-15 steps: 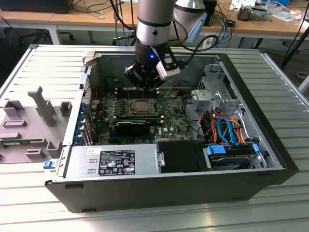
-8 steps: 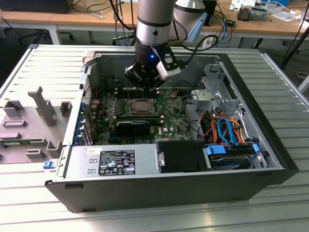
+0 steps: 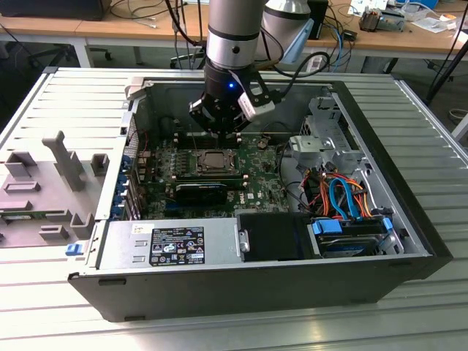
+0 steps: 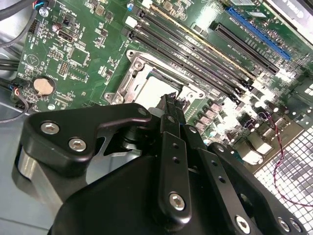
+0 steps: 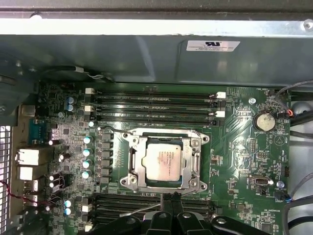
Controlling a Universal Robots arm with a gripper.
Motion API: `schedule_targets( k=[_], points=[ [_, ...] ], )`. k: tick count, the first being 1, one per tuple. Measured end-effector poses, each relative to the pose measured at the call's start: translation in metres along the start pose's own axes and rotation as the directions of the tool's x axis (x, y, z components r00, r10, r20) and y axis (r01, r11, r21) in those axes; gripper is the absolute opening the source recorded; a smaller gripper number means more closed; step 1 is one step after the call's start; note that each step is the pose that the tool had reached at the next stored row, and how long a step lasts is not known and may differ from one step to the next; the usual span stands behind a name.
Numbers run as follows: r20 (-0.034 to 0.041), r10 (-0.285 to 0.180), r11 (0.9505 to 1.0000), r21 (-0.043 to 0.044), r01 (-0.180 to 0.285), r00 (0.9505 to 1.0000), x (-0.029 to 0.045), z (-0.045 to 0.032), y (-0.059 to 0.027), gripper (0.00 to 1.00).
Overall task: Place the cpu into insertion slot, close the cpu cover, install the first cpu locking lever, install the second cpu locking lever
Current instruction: 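Install the first cpu locking lever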
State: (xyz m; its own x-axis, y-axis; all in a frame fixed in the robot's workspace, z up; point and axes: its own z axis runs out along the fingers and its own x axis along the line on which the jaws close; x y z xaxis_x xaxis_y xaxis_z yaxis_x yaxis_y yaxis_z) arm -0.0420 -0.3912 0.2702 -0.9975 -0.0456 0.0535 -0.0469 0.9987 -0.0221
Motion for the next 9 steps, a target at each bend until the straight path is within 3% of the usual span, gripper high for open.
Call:
schedule_targets(
  k=[4,5,7,9],
  points=[
    [0.0004,-0.020,0.9998,0.0009,0.020,0.9998,0.0000,0.0000,0.0000,0.11],
    [0.0009,-0.026,0.9997,-0.0024,0.026,0.9997,0.0000,0.0000,0.0001,0.11],
    [0.0036,-0.035,0.9988,-0.0350,0.035,0.9994,0.0000,0.0000,0.0000,0.11],
    [0.0049,-0.039,0.9980,-0.0497,0.040,0.9992,0.0000,0.0000,0.0000,0.11]
  ],
)
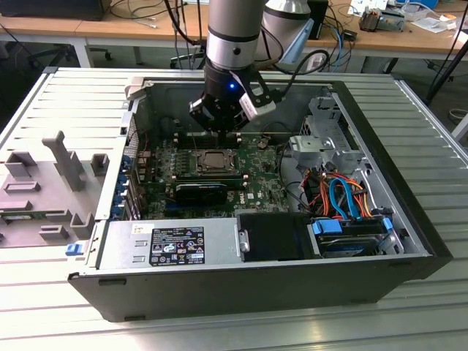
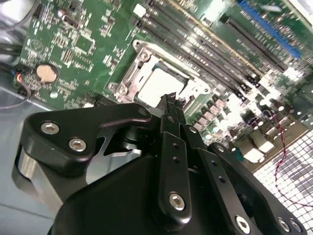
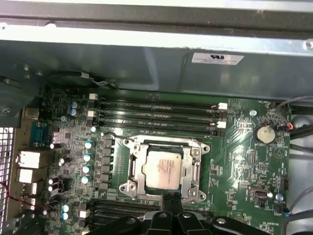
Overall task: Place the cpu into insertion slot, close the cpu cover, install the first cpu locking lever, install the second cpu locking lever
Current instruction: 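Install the first cpu locking lever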
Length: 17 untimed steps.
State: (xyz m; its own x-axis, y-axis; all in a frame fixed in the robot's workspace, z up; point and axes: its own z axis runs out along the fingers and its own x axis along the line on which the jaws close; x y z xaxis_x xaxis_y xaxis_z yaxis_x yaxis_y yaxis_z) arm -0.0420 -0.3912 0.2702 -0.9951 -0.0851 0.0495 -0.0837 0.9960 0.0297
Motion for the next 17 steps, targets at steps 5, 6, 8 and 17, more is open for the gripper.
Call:
schedule_targets(
  k=[5,6,8,17],
  points=[
    [0.0000,-0.003,1.0000,-0.0008,0.003,1.0000,0.0000,0.0000,0.0000,0.11],
    [0.0004,-0.003,1.0000,-0.0007,0.003,1.0000,0.0000,0.0000,0.0000,0.11],
    [0.0181,-0.003,1.0000,0.0008,0.003,0.9998,0.0000,0.0002,-0.0001,0.11],
    [0.0496,-0.004,1.0000,0.0035,0.003,0.9988,0.0001,0.0005,0.0000,0.11]
  ],
)
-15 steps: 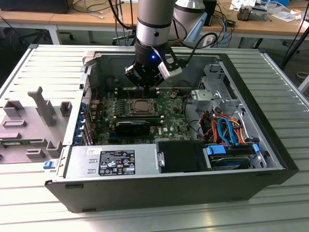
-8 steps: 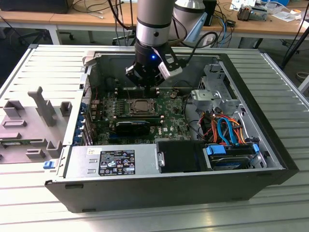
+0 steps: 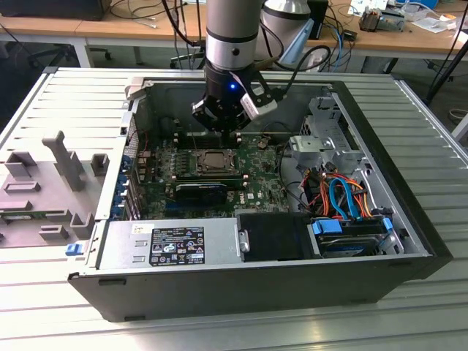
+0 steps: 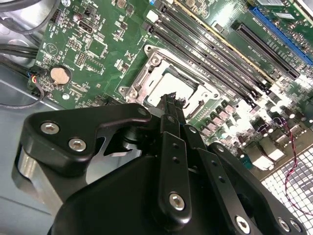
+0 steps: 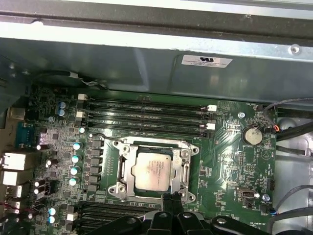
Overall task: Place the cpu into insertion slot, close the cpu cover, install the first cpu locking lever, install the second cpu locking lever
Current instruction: 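Install the first cpu locking lever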
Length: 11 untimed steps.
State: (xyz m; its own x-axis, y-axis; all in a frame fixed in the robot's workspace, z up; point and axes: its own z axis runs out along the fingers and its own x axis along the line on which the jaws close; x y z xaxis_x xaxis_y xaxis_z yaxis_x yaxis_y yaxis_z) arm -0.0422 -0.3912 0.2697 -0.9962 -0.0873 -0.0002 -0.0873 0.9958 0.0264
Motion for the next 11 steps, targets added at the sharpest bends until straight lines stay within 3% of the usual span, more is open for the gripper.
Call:
schedule_targets(
  k=[5,9,11],
  points=[
    [0.0039,0.000,1.0000,0.0021,0.000,1.0000,0.0051,0.0001,0.0004,0.11],
    [0.0087,0.000,1.0000,0.0025,0.000,1.0000,0.0180,0.0003,0.0015,0.11],
    [0.0120,0.000,1.0000,0.0028,0.000,0.9999,0.0291,0.0005,0.0025,0.11]
  ],
)
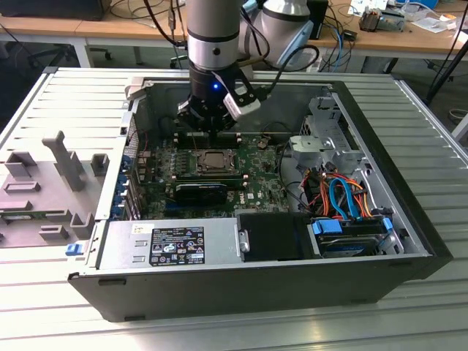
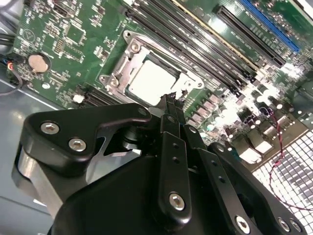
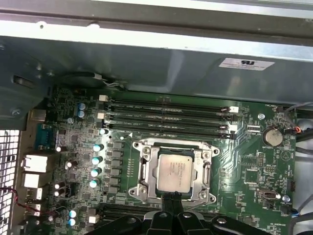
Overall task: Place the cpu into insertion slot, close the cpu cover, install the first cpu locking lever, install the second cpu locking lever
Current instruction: 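Install the first cpu locking lever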
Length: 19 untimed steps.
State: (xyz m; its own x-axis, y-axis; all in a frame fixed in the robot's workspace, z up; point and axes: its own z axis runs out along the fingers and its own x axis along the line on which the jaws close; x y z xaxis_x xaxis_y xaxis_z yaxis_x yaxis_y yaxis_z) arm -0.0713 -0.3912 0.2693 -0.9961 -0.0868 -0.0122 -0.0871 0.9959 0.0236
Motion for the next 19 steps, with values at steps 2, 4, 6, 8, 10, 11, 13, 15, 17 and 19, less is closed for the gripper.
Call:
schedule_targets(
  k=[2,4,6,8,10,11,13,15,17,19],
  points=[
    [0.0008,0.000,1.0000,0.0001,0.000,1.0000,0.0035,0.0000,0.0003,0.11],
    [0.0025,0.000,1.0000,0.0003,0.000,1.0000,0.0095,0.0000,0.0008,0.11],
    [0.0042,0.000,1.0000,0.0004,0.000,1.0000,0.0149,0.0000,0.0013,0.11],
    [0.0054,0.000,1.0000,0.0005,0.000,1.0000,0.0196,0.0000,0.0017,0.11],
    [0.0060,0.000,1.0000,0.0005,0.000,1.0000,0.0228,0.0000,0.0020,0.11],
    [0.0062,0.000,1.0000,0.0005,0.000,1.0000,0.0242,0.0000,0.0021,0.11],
    [0.0068,0.000,1.0000,0.0006,0.000,1.0000,0.0274,0.0000,0.0024,0.11],
    [0.0074,0.000,1.0000,0.0007,0.000,1.0000,0.0305,0.0000,0.0026,0.11],
    [0.0081,0.000,1.0000,0.0008,0.000,1.0000,0.0345,0.0000,0.0030,0.11],
    [0.0087,0.000,1.0000,0.0007,0.000,1.0000,0.0376,0.0000,0.0033,0.11]
  ],
)
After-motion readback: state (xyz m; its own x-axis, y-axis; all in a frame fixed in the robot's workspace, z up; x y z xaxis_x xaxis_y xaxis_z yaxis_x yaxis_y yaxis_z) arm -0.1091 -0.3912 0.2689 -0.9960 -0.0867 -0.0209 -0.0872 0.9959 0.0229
